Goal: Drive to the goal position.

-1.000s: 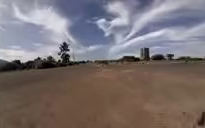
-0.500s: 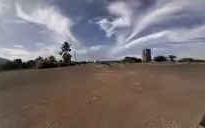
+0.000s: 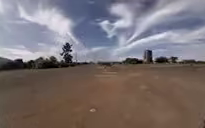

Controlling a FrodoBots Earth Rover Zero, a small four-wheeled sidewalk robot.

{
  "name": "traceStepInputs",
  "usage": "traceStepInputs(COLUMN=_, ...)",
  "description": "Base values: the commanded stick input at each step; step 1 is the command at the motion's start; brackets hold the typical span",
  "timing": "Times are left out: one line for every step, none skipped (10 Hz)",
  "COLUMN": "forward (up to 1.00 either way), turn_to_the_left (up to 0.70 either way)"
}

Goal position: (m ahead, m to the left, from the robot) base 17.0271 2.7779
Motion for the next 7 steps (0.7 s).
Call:
traceStepInputs(forward=1.00, turn_to_the_left=0.00)
traceStepInputs(forward=1.00, turn_to_the_left=0.00)
traceStepInputs(forward=1.00, turn_to_the_left=0.00)
traceStepInputs(forward=1.00, turn_to_the_left=0.00)
traceStepInputs(forward=1.00, turn_to_the_left=0.00)
traceStepInputs(forward=1.00, turn_to_the_left=0.00)
traceStepInputs(forward=1.00, turn_to_the_left=0.00)
